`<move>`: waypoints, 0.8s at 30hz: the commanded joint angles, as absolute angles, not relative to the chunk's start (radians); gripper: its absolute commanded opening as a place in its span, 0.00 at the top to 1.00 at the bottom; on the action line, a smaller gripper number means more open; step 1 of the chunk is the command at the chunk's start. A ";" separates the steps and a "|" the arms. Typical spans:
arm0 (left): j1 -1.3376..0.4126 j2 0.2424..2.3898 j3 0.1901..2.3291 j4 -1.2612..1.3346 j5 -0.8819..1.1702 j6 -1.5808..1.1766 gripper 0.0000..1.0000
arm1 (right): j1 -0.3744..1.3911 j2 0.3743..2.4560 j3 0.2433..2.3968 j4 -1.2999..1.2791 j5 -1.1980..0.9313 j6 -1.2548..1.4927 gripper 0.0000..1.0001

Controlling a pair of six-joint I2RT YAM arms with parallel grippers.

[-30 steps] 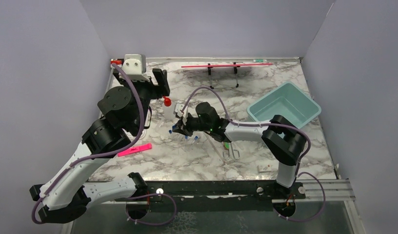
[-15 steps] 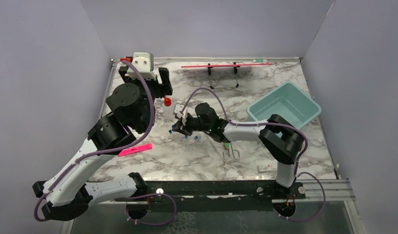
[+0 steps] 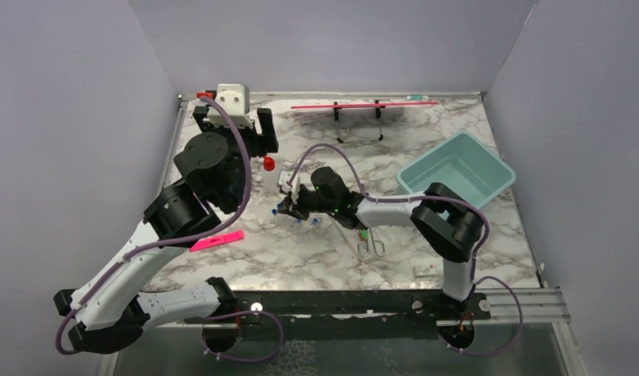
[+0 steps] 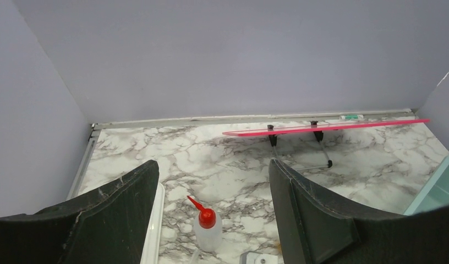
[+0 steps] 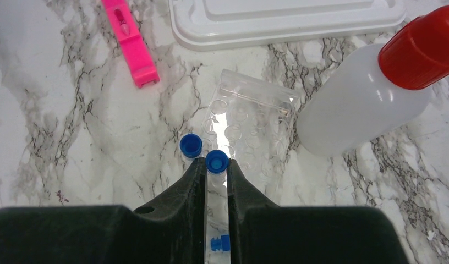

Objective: Organize the chemistry lab equipment

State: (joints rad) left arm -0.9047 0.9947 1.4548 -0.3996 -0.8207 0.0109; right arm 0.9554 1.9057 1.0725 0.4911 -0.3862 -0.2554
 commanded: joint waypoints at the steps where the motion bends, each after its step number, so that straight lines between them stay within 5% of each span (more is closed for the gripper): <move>1: -0.905 0.990 1.471 -0.393 -0.859 0.029 0.24 | 0.959 1.941 1.095 0.471 -0.377 -0.260 0.81; 9: -0.904 0.980 1.466 -0.377 -0.869 0.040 0.24 | 0.959 1.958 1.097 0.470 -0.377 -0.254 0.77; 17: -0.904 0.970 1.458 -0.376 -0.868 0.042 0.24 | 0.959 1.906 1.111 0.419 -0.335 -0.195 0.42; 24: -0.904 0.920 1.415 -0.381 -0.870 0.014 0.24 | 0.959 1.754 1.091 0.310 -0.230 -0.066 0.36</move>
